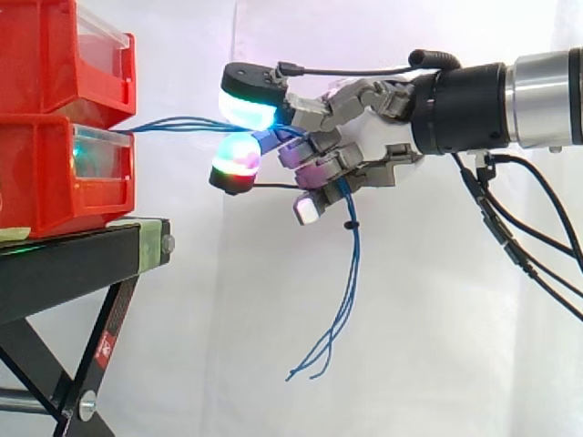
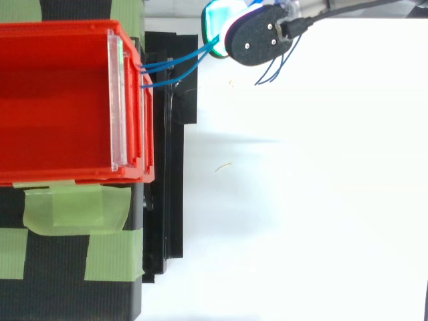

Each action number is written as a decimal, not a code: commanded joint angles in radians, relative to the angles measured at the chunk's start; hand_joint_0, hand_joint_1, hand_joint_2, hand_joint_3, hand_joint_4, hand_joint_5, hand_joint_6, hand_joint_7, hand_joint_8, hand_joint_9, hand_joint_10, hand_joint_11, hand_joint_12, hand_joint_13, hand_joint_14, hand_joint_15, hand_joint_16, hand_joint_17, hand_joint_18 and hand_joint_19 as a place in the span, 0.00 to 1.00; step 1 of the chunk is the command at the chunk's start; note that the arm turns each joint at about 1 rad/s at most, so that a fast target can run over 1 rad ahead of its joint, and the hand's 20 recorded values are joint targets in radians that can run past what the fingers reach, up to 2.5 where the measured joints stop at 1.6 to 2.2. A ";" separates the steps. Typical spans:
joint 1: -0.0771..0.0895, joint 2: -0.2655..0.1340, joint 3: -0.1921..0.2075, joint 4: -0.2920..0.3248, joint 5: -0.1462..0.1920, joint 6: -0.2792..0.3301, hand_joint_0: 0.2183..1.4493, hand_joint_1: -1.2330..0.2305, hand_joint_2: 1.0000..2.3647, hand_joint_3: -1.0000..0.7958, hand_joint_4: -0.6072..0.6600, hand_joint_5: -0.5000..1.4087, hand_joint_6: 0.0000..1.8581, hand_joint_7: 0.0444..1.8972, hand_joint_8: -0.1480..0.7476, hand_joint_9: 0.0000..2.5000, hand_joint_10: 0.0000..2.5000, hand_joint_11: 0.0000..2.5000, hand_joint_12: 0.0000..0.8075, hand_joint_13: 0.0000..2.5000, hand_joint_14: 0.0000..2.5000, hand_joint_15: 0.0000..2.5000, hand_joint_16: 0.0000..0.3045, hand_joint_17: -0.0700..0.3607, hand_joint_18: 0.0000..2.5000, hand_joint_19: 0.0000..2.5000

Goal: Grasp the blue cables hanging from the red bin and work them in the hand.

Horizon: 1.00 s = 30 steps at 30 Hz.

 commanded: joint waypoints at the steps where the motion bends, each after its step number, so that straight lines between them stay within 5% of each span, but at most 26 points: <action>1: -0.004 -0.001 0.009 0.000 0.000 -0.011 0.47 0.38 0.00 0.00 0.66 0.50 0.08 0.71 0.52 0.34 1.00 0.95 0.58 0.44 1.00 0.63 0.17 0.44 0.48 0.24; 8: -0.008 -0.001 0.027 -0.003 0.000 -0.029 0.47 0.38 0.00 0.01 0.66 0.50 0.09 0.71 0.52 0.34 1.00 0.96 0.57 0.44 1.00 0.64 0.17 0.43 0.48 0.24; 16: -0.013 0.000 0.036 -0.004 0.000 -0.048 0.53 0.38 0.01 0.23 0.64 0.49 0.16 0.69 0.52 0.34 1.00 0.97 0.57 0.44 1.00 0.64 0.16 0.42 0.48 0.26; 27: -0.013 0.000 0.036 -0.006 -0.006 -0.044 0.53 0.39 0.02 0.40 0.63 0.49 0.18 0.70 0.52 0.34 1.00 0.98 0.58 0.44 1.00 0.64 0.17 0.43 0.49 0.25; 28: -0.013 -0.001 0.036 -0.007 -0.009 -0.044 0.54 0.39 0.02 0.41 0.63 0.49 0.19 0.70 0.52 0.34 1.00 0.98 0.58 0.44 1.00 0.63 0.17 0.43 0.49 0.25; 30: -0.015 0.000 0.035 -0.024 -0.069 -0.055 0.53 0.39 0.02 0.42 0.63 0.48 0.19 0.70 0.53 0.34 1.00 0.98 0.59 0.44 1.00 0.64 0.17 0.44 0.49 0.24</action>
